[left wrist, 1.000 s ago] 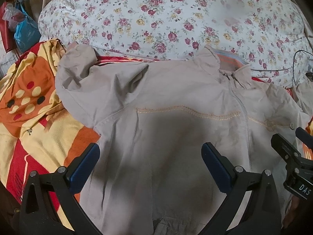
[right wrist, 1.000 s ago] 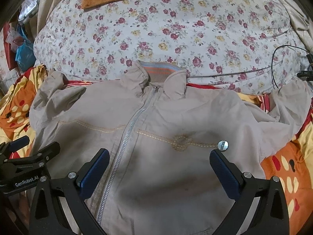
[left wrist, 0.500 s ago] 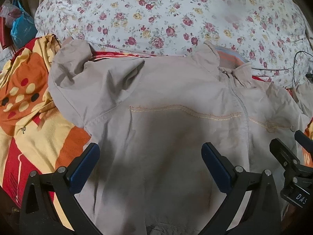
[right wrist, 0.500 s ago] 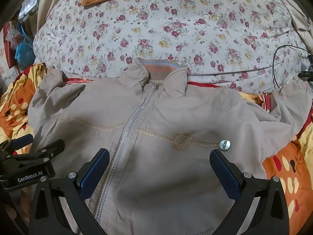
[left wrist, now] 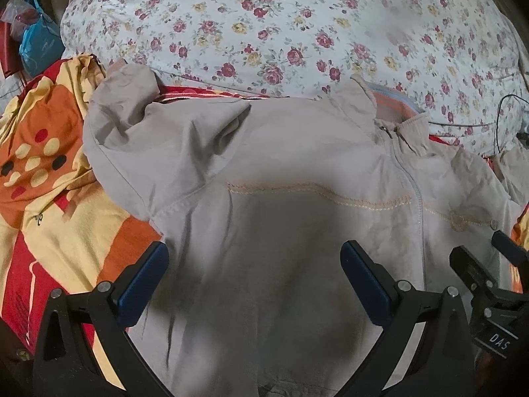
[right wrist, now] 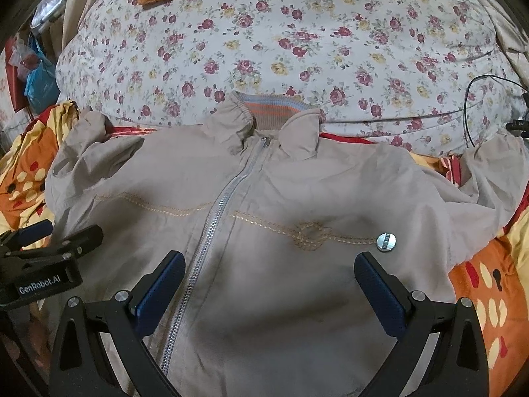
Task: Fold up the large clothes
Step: 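Grasp the jacket sleeve nearest the left tool with the left tool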
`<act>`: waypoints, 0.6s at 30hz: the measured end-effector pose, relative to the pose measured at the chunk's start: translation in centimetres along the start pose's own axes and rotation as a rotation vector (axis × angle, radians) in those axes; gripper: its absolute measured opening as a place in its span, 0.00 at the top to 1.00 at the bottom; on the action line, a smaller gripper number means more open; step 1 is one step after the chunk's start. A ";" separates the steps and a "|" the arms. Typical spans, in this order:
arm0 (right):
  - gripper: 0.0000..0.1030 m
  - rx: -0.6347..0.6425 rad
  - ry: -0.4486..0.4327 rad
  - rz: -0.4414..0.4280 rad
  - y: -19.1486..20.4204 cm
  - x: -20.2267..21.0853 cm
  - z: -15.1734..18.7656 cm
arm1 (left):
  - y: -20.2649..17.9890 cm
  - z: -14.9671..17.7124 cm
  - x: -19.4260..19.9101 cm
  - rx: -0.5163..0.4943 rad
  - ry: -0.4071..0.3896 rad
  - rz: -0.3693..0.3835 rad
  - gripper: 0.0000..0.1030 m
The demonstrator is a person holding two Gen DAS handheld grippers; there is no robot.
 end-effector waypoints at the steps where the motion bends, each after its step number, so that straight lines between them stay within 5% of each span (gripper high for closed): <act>1: 0.00 0.001 0.002 -0.001 0.1 -0.1 0.0 | 0.1 0.0 -0.1 0.004 0.001 0.003 0.00; 12: 0.00 0.025 0.002 -0.023 1.0 -0.4 0.3 | 2.3 -1.2 0.2 0.035 -0.015 0.022 0.00; 18: 0.00 0.020 0.017 -0.036 0.9 -0.4 0.5 | 9.8 -4.8 -0.5 0.168 -0.036 -0.009 0.00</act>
Point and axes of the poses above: each gripper's, at about its wrist camera, not at the fingertips, and x roughly against the way its jaws point, y to its left, z to its underside, the point moved 3 cm from there along -x, roughly the way its jaws point, and after that the axes turned 3 degrees about -x, right-handed, at the moved point
